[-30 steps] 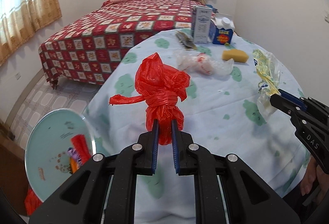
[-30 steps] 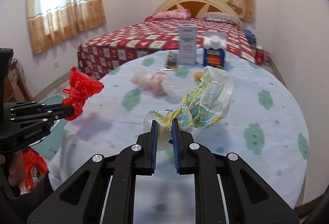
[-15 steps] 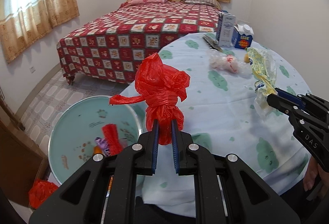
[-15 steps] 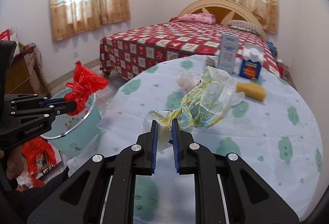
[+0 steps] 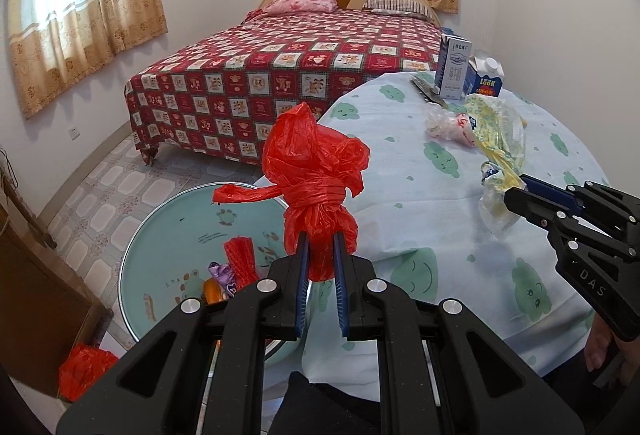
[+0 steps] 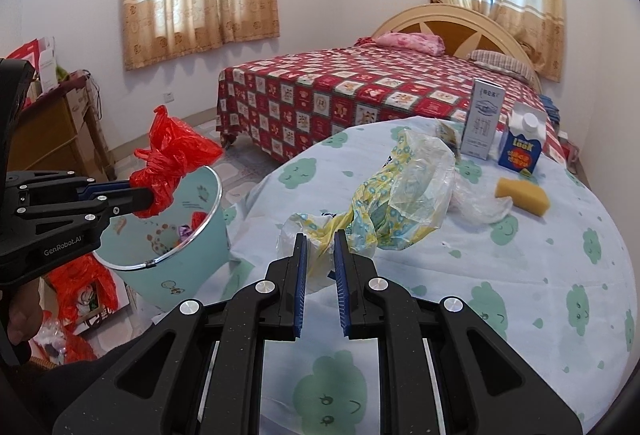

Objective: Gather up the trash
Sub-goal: 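Carry the red mesh net and yellow-printed bag over the teal bucket with both tools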

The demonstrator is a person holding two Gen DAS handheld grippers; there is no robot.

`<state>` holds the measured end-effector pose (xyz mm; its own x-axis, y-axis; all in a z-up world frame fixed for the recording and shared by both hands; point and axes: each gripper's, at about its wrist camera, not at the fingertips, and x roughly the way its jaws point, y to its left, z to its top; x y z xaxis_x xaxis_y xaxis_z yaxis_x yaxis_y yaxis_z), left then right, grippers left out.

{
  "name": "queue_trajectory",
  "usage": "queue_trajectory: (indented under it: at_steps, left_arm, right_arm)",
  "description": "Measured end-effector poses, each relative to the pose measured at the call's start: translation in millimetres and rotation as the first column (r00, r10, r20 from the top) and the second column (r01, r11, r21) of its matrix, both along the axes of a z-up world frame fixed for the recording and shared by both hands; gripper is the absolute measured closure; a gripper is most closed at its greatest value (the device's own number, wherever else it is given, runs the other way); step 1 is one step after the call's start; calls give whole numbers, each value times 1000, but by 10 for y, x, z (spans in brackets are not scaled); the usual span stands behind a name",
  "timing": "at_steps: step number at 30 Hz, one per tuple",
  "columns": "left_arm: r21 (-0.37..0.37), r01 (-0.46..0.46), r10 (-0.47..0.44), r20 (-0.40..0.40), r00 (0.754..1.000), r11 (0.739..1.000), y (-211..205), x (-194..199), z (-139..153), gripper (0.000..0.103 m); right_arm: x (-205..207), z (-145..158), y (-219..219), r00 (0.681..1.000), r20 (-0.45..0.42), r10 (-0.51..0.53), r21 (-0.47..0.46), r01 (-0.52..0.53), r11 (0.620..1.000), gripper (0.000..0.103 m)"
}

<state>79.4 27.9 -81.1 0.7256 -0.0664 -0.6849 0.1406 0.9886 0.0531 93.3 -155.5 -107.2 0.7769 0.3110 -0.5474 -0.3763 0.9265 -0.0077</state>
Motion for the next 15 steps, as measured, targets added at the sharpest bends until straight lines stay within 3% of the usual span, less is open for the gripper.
queue_trajectory:
  at_steps: [15]
  left_arm:
    - [-1,-65,65,5,998,998,340,-72,-16,91]
  right_arm:
    - [29,0,317,998,-2,68,-28,-68,997,89]
